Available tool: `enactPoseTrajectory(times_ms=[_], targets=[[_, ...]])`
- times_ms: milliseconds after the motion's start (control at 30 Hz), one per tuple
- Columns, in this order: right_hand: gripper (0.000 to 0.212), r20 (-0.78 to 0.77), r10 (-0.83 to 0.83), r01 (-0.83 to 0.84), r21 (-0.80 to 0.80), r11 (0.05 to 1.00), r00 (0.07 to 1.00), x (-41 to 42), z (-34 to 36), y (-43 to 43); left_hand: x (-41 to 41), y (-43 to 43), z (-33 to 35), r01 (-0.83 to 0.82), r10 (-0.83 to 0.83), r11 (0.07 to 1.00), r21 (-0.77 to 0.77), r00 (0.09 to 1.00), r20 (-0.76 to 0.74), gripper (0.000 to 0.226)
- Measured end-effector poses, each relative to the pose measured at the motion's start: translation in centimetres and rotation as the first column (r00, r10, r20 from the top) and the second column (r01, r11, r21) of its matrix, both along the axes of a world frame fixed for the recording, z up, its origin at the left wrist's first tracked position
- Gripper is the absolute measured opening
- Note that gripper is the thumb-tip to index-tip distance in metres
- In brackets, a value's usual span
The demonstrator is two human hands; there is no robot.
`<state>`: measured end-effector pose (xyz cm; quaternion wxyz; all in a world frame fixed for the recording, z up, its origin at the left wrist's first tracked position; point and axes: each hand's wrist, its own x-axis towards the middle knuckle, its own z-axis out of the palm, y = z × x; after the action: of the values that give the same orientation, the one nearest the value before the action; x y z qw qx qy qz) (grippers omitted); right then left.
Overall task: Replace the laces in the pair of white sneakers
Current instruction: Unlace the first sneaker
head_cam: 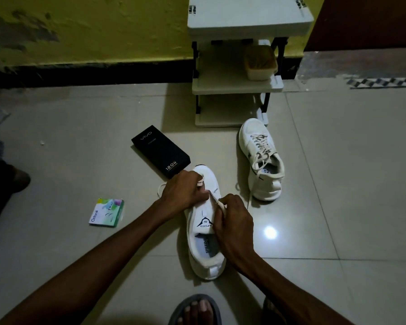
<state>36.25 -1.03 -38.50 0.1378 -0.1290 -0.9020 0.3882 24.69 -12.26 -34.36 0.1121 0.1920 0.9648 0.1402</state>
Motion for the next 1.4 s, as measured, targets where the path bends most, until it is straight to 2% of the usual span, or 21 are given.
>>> enactPoseTrajectory(times_ms=[133,200,267,333,367,400,433,500,567,633,700,767,867,933,1067,1133,1200,1233,1300,1367,1400], targets=[[0.008,0.015,-0.006,0.007,-0.038,0.999,1.0,-0.1,0.0,-0.4,0.5,1.1,0.1,-0.006,0.008,0.983,-0.181,1.0,0.011,0.03],[0.008,0.015,-0.026,0.027,-0.055,0.998,1.0,0.3,-0.1,-0.3,0.3,1.5,0.5,-0.01,0.031,0.983,-0.181,0.994,0.109,0.026],[0.008,0.031,-0.043,0.045,-0.066,0.997,0.999,0.5,-0.3,0.0,-0.6,1.4,1.4,-0.126,0.108,0.992,0.027,0.927,0.36,0.027],[0.013,0.095,-0.045,0.05,-0.059,0.997,0.994,0.3,-0.4,0.2,-1.3,1.0,3.3,-0.381,0.087,0.867,0.323,0.752,0.654,0.023],[0.013,0.128,-0.031,0.036,-0.036,0.999,0.991,0.2,-0.3,0.3,-1.7,0.8,4.1,-0.463,0.057,0.783,0.414,0.717,0.695,0.024],[0.011,0.151,-0.007,0.01,-0.015,1.0,0.989,0.1,-0.2,0.2,-2.3,0.4,4.8,-0.472,0.046,0.746,0.469,0.74,0.671,0.023],[0.008,0.159,0.022,-0.022,-0.001,1.0,0.987,0.0,0.1,0.1,-3.0,0.3,5.1,-0.418,0.07,0.771,0.48,0.806,0.588,0.02],[0.007,0.167,0.078,-0.083,0.02,0.996,0.983,0.1,0.6,-0.1,-4.0,0.0,5.0,-0.215,0.105,0.914,0.344,0.944,0.312,0.015],[0.011,0.201,0.098,-0.11,0.045,0.993,0.975,0.1,1.0,-0.2,-3.8,-0.1,4.6,-0.041,0.031,0.999,0.035,0.97,0.243,0.027],[0.016,0.225,0.094,-0.109,0.055,0.992,0.97,0.0,1.3,-0.2,-2.4,0.3,4.3,0.205,-0.075,0.921,-0.332,0.929,0.363,0.055],[0.022,0.242,0.094,-0.117,0.083,0.99,0.966,-0.1,1.5,-0.4,-1.4,1.0,4.4,0.344,-0.129,0.797,-0.497,0.901,0.415,0.057],[0.026,0.264,0.1,-0.136,0.123,0.983,0.959,-0.2,1.6,-0.4,-1.9,1.7,4.6,0.316,-0.143,0.863,-0.394,0.901,0.41,0.044],[0.031,0.315,0.093,-0.146,0.149,0.978,0.945,-0.5,1.6,-0.3,-3.3,1.4,4.5,0.138,-0.084,0.986,-0.092,0.895,0.438,0.038],[0.038,0.347,0.104,-0.164,0.151,0.975,0.932,-0.7,1.5,-0.2,-3.4,0.7,4.1,0.056,-0.066,0.998,0.035,0.874,0.482,0.042],[0.038,0.375,0.119,-0.212,0.218,0.953,0.919,-1.3,1.5,-0.6,-3.6,-0.5,2.9,0.078,-0.094,0.995,0.054,0.882,0.463,0.045],[0.035,0.379,0.137,-0.236,0.229,0.945,0.915,-1.3,1.6,-0.5,-3.4,-0.6,3.0,-0.033,-0.067,0.983,0.183,0.856,0.513,0.044],[0.035,0.392,0.163,-0.269,0.232,0.935,0.905,-1.4,1.8,-0.4,-3.0,-0.2,4.7,-0.23,-0.053,0.892,0.39,0.803,0.593,0.043],[0.038,0.408,0.174,-0.286,0.232,0.93,0.896,-1.5,1.9,-0.4,-3.0,0.2,5.9,-0.344,-0.073,0.787,0.512,0.772,0.631,0.042],[0.048,0.438,0.199,-0.327,0.237,0.915,0.877,-1.8,2.1,-0.5,-3.3,1.0,9.5,-0.555,-0.214,0.419,0.718,0.709,0.672,0.036],[0.056,0.464,0.211,-0.365,0.271,0.891,0.86,-1.9,2.3,-0.7,-4.0,1.2,14.3,-0.649,-0.404,0.006,0.761,0.694,0.595,0.028],[0.057,0.47,0.211,-0.375,0.289,0.881,0.857,-1.9,2.5,-0.8,-4.4,1.2,16.4,-0.638,-0.456,-0.116,0.761,0.715,0.53,0.028]])
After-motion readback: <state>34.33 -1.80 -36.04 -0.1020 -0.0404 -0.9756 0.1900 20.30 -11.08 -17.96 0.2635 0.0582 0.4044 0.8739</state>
